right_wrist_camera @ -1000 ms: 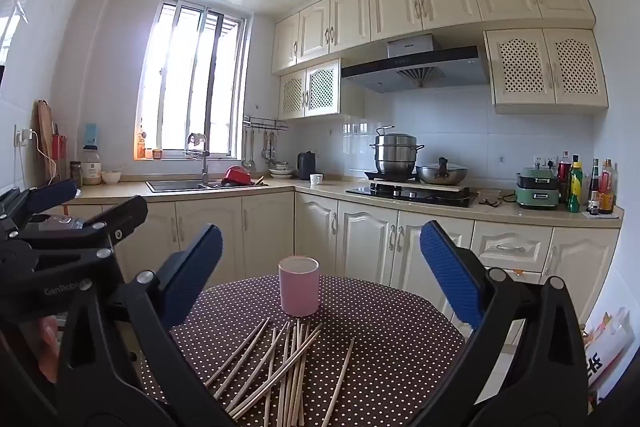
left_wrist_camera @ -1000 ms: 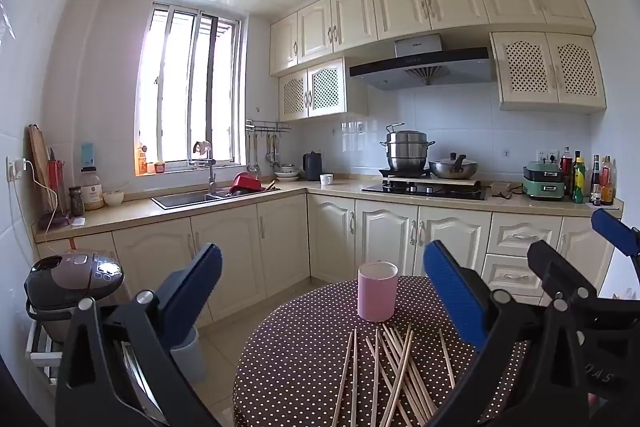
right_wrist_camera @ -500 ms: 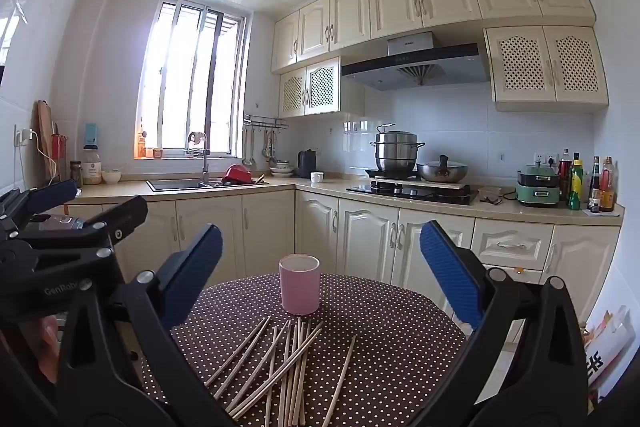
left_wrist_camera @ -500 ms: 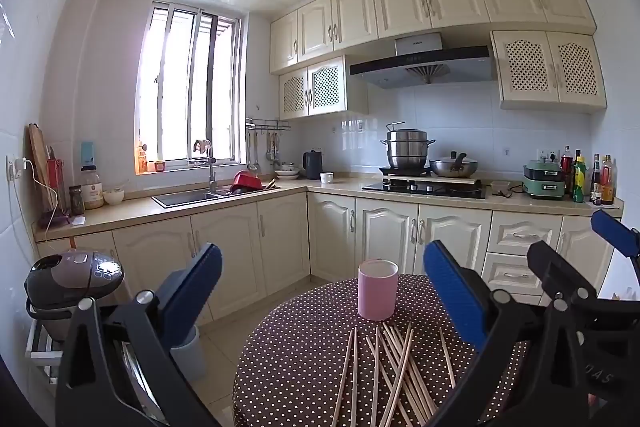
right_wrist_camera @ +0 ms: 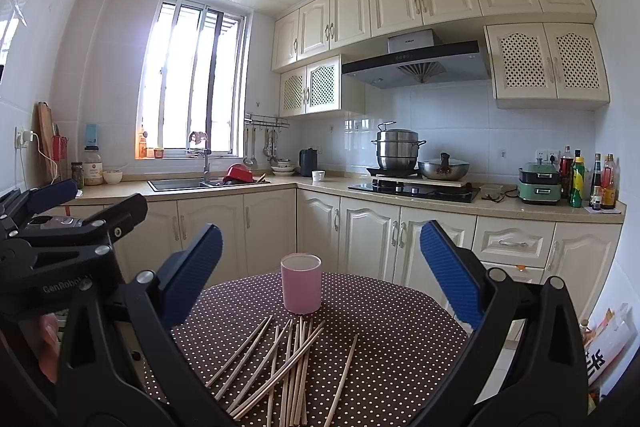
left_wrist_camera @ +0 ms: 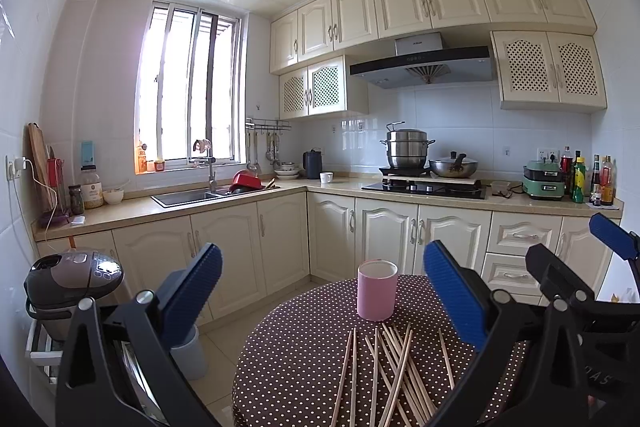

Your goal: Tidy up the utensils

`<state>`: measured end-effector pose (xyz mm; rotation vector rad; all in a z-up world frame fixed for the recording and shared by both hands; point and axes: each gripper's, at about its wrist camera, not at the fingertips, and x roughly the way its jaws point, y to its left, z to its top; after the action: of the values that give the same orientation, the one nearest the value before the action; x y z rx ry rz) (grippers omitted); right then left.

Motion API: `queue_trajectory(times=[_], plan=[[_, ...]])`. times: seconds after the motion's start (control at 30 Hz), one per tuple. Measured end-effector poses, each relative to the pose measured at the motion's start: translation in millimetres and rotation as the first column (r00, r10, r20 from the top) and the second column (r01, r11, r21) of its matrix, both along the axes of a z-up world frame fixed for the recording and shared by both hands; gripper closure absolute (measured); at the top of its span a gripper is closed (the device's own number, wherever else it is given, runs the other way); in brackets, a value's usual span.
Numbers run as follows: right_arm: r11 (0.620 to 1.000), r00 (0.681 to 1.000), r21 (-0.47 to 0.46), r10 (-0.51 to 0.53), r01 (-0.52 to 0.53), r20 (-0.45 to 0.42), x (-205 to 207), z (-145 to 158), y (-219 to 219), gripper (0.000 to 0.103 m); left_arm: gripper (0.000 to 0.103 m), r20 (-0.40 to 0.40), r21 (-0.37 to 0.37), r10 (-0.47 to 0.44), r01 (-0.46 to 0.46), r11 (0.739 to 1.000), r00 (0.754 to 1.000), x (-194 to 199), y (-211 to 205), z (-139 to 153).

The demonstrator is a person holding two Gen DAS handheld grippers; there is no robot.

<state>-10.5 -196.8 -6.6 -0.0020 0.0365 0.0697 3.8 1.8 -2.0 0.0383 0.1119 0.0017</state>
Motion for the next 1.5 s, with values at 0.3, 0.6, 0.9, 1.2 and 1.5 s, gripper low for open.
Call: queue_trajectory(times=[0.3, 0.6, 0.9, 1.2, 1.5], plan=[[1.0, 1.0, 0.001, 0.0, 0.0, -0.001, 0.4, 0.4, -0.3, 0.006, 0.004, 0.0, 0.002, 0.001, -0.001, 1.0, 1.0, 0.6, -0.4, -0.3], [1.0, 1.0, 0.002, -0.001, 0.001, -0.007, 2.0, 1.0, -1.1, 0.006, 0.004, -0.006, 0.002, -0.001, 0.001, 1.0, 1.0, 2.7, -1.7, -2.7], [1.0, 1.0, 0.005, -0.001, 0.001, -0.022, 4.7, 2.8, -2.1, 0.006, 0.004, -0.018, 0.004, 0.001, -0.001, 1.0, 1.0, 5.7, -1.9, -7.3], [1.0, 0.999, 0.016, 0.01, -0.009, -0.037, 3.6, 6.4, -5.2, 0.006, 0.004, -0.024, 0.006, 0.005, -0.005, 1.0, 1.0, 2.7, -2.4, -6.2], [0.999, 0.999, 0.026, 0.02, -0.019, -0.048, 4.1, 3.8, -5.3, 0.006, 0.004, -0.038, 0.017, 0.01, -0.009, 1.0, 0.999, 0.7, -4.2, -7.5]])
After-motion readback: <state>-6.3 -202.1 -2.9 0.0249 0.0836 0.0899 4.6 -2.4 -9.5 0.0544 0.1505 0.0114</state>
